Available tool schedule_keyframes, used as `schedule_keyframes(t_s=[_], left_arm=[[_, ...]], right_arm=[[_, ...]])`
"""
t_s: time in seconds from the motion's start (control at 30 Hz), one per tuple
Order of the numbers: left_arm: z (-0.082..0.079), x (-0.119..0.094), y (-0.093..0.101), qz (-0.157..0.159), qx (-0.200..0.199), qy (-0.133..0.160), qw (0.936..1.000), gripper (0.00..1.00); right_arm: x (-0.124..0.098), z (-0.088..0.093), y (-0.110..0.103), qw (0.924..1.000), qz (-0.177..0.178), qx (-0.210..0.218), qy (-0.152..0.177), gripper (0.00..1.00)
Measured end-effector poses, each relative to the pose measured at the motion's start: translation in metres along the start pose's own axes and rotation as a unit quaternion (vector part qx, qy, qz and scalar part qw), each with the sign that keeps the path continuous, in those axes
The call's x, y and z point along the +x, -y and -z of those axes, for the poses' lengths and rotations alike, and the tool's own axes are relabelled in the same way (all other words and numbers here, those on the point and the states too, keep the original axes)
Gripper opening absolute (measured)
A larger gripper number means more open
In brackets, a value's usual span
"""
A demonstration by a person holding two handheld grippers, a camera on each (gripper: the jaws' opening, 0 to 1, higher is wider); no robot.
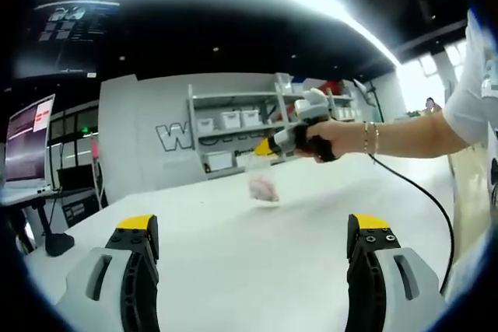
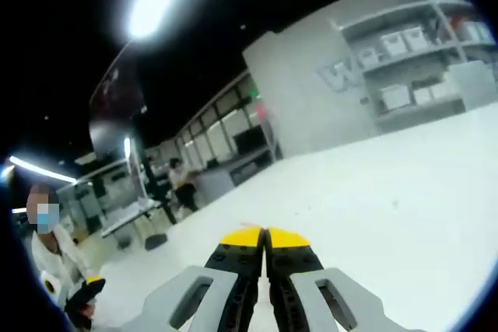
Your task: Open the resealable bag by pulling the two sides of the seal apart until the entire bag opening is separated and visibly accessible.
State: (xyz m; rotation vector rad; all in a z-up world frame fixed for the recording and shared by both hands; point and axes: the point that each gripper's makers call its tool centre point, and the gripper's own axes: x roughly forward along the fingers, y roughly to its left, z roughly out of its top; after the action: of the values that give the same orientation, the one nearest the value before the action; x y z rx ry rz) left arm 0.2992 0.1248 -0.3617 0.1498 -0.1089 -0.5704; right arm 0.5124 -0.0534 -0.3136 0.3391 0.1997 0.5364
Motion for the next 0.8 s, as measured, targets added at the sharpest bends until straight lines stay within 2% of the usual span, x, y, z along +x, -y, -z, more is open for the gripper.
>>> schedule_keyframes(t_s=[0.27, 0.47, 0.8], left_arm=[[0.003, 0.0, -0.006, -0.003, 0.0, -0.007, 1.0, 1.0], [0.002, 0.004, -0.01, -0.004, -0.002, -0.006, 1.0, 1.0], [0.003, 0.009, -0.016, -0.003, -0.005, -0.01, 0.9999, 1.0]], right_arm=[[0.012, 0.0, 0.006, 1.0, 0.008, 0.0, -0.001, 0.0], [0.025, -0.003, 0.017, 0.9998, 0.019, -0.001, -0.006, 0.0], [0.046, -0.016, 0.032, 0.9993, 0.035, -0.014, -0.004, 0.0]])
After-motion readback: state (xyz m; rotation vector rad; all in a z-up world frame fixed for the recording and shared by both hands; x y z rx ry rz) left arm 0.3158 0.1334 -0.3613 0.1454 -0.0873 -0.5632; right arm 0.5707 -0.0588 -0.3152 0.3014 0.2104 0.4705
